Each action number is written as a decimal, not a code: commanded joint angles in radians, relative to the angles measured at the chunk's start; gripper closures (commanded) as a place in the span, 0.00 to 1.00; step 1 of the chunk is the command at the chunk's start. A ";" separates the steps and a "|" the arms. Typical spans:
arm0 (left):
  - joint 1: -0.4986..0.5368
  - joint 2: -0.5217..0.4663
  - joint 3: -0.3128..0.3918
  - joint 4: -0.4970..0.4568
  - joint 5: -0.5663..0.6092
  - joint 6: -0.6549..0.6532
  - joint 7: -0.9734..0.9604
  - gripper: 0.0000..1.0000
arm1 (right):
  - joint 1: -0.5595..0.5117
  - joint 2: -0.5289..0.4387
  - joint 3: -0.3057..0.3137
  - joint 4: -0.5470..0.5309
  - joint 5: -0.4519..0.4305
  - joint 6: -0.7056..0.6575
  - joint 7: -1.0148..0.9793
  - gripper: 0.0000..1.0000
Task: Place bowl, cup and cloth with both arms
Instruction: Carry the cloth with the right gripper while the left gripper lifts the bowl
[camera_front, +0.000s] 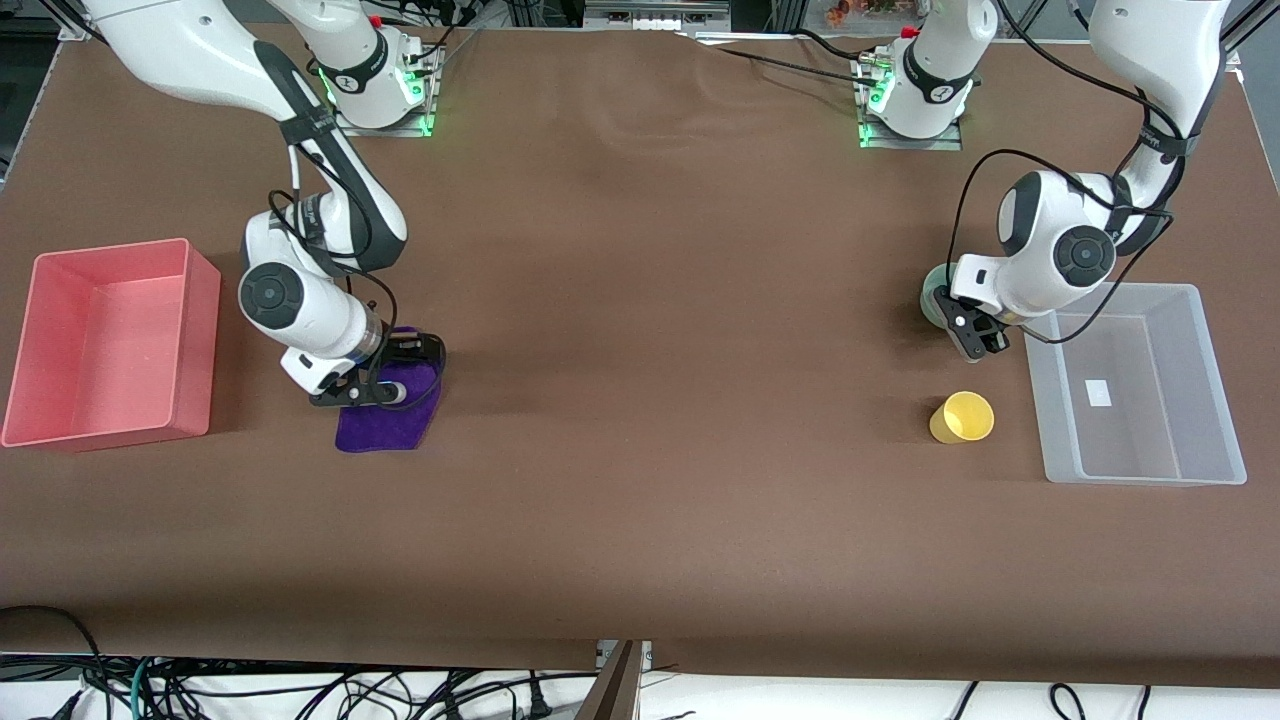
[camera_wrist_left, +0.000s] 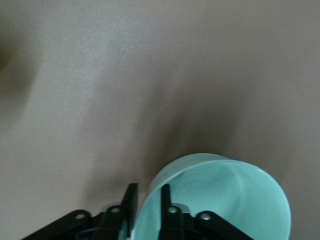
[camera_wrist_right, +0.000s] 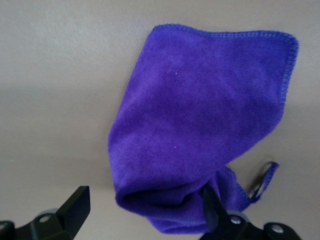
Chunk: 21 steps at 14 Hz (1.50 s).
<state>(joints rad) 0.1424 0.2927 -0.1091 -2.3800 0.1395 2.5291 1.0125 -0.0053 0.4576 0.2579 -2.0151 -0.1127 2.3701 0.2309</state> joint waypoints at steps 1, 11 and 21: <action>0.012 -0.013 -0.009 0.016 0.020 -0.009 0.026 1.00 | 0.002 0.006 0.003 -0.014 -0.036 0.037 0.010 0.01; 0.101 0.011 -0.001 0.605 0.006 -0.734 0.062 1.00 | 0.002 0.003 0.003 0.012 -0.039 0.045 -0.068 1.00; 0.321 0.347 0.002 0.771 0.106 -0.459 0.182 0.87 | -0.030 -0.126 -0.182 0.537 -0.038 -0.780 -0.532 1.00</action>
<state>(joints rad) 0.4595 0.6268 -0.0953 -1.6472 0.2246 2.0642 1.1798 -0.0268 0.3225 0.1476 -1.5799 -0.1411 1.7051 -0.1524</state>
